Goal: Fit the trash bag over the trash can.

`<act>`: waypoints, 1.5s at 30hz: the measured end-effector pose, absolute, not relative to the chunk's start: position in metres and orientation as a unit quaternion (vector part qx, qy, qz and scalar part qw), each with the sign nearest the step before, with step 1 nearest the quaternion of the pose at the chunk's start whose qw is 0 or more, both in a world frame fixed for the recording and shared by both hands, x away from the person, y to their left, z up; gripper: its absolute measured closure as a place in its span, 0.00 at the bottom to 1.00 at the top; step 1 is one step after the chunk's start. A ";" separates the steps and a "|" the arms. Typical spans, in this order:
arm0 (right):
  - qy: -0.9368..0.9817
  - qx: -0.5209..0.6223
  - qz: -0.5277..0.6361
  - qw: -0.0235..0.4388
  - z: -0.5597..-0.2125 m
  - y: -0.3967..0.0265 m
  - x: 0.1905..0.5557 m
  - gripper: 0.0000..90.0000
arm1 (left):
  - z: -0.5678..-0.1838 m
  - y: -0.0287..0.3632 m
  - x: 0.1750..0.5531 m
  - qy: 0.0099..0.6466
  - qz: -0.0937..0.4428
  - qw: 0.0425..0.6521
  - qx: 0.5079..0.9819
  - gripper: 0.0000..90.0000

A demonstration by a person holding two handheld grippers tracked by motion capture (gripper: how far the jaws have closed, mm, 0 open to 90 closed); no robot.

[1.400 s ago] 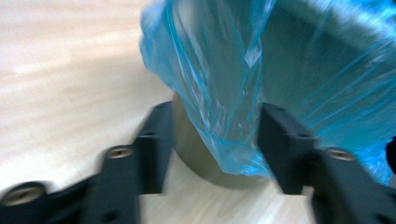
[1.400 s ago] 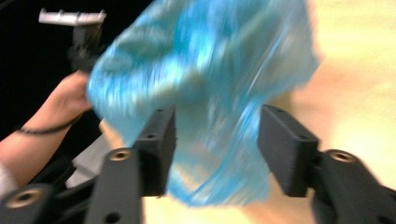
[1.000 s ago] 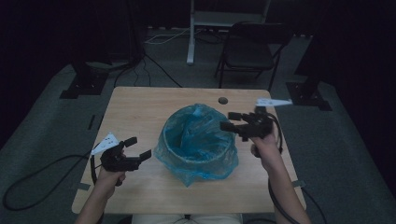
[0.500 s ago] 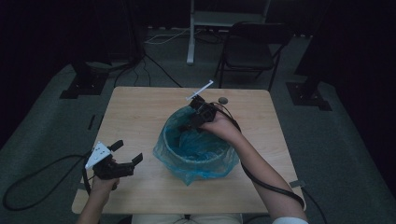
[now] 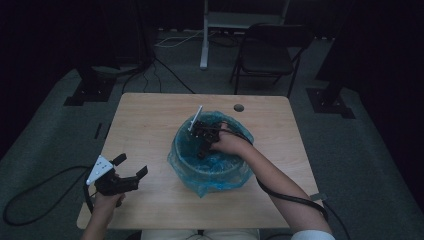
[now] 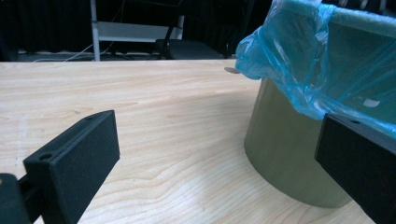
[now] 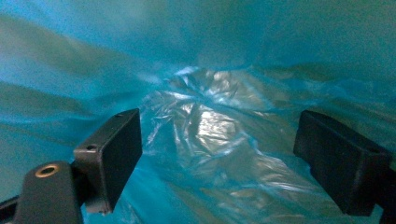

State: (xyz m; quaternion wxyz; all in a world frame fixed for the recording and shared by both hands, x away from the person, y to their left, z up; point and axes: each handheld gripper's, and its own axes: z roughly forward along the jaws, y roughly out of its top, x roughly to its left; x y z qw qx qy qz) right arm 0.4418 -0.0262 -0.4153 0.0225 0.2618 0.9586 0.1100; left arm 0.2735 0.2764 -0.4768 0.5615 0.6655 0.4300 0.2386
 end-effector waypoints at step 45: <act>0.780 0.295 0.535 0.134 -0.360 -0.179 0.373 0.18 | -0.507 0.304 0.256 0.481 0.228 0.495 0.687 0.01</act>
